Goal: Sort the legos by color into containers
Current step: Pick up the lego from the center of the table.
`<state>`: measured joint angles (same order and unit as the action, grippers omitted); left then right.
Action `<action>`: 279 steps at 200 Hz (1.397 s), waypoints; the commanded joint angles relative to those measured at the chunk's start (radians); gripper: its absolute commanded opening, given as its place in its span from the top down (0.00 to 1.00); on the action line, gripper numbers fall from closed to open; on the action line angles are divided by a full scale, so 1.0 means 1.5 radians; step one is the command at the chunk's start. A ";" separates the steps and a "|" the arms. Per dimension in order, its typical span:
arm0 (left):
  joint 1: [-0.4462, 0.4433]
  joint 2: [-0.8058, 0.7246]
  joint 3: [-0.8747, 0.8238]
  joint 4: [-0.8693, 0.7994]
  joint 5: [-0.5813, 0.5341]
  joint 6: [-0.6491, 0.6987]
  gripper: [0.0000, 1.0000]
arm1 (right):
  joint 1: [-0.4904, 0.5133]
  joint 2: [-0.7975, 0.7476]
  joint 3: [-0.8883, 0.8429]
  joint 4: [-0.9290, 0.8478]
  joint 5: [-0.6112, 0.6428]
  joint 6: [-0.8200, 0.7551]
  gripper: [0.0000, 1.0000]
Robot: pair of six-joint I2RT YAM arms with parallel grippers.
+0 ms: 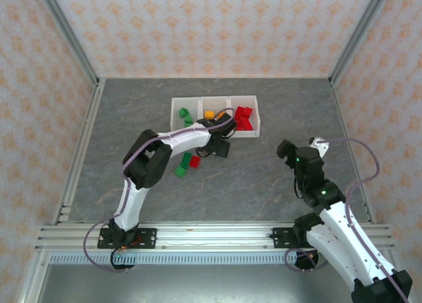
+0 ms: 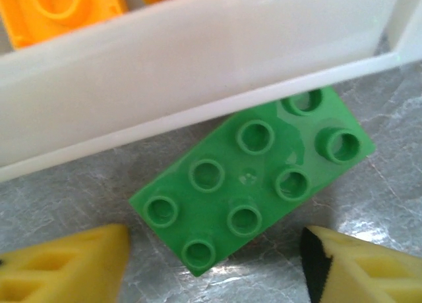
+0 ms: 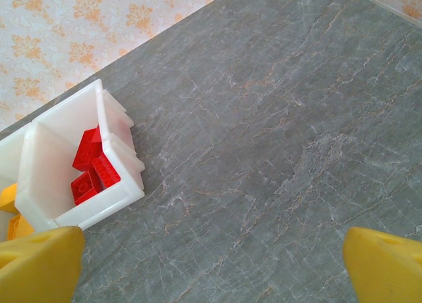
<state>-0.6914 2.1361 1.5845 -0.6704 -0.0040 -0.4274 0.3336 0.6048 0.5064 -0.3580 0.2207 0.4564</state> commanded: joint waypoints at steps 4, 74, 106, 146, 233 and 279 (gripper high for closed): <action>0.013 0.004 0.023 -0.049 -0.044 0.027 0.15 | 0.001 -0.005 -0.002 0.009 0.010 -0.002 0.00; 0.013 0.017 0.057 0.017 0.037 -0.117 0.01 | 0.001 -0.005 -0.004 0.011 0.009 0.001 0.00; 0.010 0.043 0.089 0.002 0.000 -0.173 0.01 | 0.001 -0.005 -0.004 0.014 0.007 -0.004 0.00; 0.009 0.061 0.116 -0.003 -0.031 -0.235 0.00 | 0.002 -0.005 -0.007 0.019 0.006 -0.007 0.00; 0.006 0.064 0.075 0.027 -0.107 -0.348 0.01 | 0.001 -0.003 -0.010 0.027 -0.001 -0.014 0.00; 0.000 0.082 0.079 0.030 -0.108 -0.363 0.04 | 0.001 -0.003 -0.009 0.026 -0.002 -0.017 0.00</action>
<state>-0.6838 2.2177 1.7100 -0.6342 -0.1146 -0.9310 0.3336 0.6048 0.5007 -0.3420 0.2127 0.4458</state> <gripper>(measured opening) 0.970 0.998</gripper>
